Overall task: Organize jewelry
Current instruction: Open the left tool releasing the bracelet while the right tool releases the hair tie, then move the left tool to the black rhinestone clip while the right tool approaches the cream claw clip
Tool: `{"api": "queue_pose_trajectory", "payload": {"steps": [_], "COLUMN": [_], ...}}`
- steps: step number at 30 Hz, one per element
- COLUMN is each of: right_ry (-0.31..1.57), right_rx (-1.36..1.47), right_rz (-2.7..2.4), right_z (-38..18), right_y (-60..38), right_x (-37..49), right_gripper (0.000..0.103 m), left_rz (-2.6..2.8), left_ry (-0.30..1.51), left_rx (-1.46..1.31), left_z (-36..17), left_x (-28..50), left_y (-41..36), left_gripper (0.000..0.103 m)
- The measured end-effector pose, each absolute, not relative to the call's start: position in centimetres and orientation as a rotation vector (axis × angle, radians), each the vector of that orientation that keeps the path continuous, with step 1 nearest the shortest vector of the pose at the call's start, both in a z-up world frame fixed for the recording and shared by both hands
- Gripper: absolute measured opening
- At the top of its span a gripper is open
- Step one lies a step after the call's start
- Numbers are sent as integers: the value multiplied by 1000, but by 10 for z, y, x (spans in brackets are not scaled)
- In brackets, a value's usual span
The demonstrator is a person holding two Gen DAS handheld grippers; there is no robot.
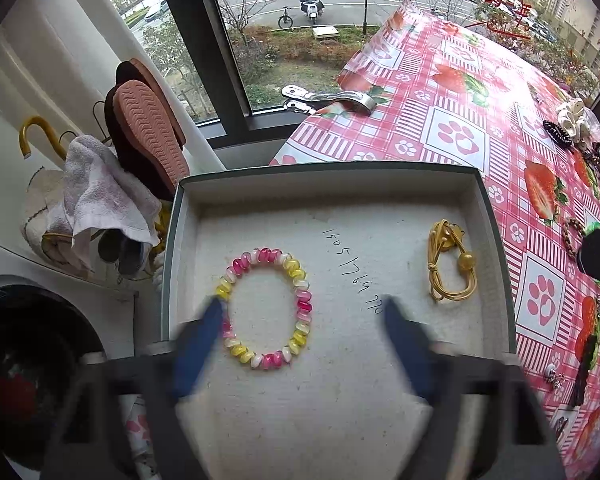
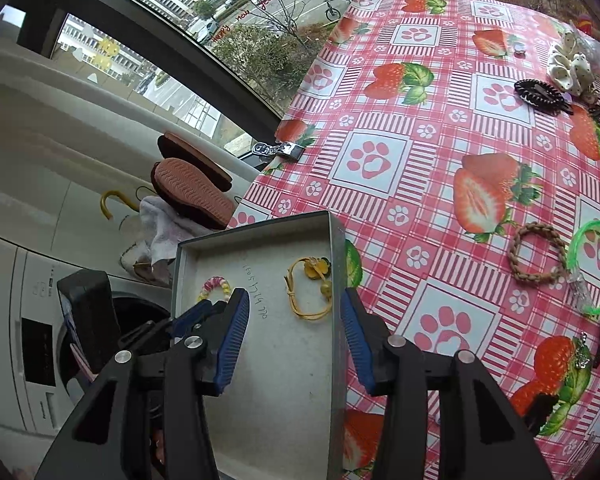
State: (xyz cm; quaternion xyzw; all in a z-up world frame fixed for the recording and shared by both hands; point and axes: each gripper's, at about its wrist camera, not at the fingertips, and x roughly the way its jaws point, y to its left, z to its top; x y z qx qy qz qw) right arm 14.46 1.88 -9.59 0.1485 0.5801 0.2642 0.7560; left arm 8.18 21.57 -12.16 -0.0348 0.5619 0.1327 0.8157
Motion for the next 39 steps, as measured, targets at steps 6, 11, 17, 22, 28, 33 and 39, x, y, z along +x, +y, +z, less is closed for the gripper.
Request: {"api": "queue_pose_trajectory", "payload": {"steps": [6, 11, 17, 22, 28, 33, 39], "right_ry": [1277, 1294, 1330, 1354, 1360, 1356, 1392], "right_rx": [329, 322, 297, 304, 323, 324, 322], "right_rz": [536, 480, 412, 327, 200, 68, -29], "right_z": [-98, -102, -107, -111, -112, -116, -133], "right_y": [-11, -36, -67, -104, -156, -206, -244], "right_x": [123, 105, 80, 63, 49, 31, 11], "right_gripper": [52, 69, 76, 78, 78, 78, 78], "left_rz": [280, 247, 159, 103, 2, -69, -134], "left_ry": [1190, 1189, 1231, 1223, 1265, 1272, 1305], "left_rx": [-58, -28, -6, 25, 59, 60, 42], "left_z": [-133, -137, -142, -134, -125, -118, -125], "left_x": [83, 81, 74, 74, 78, 82, 86], "left_y": [209, 194, 159, 121, 69, 33, -4], "left_gripper": [103, 103, 103, 103, 103, 103, 103]}}
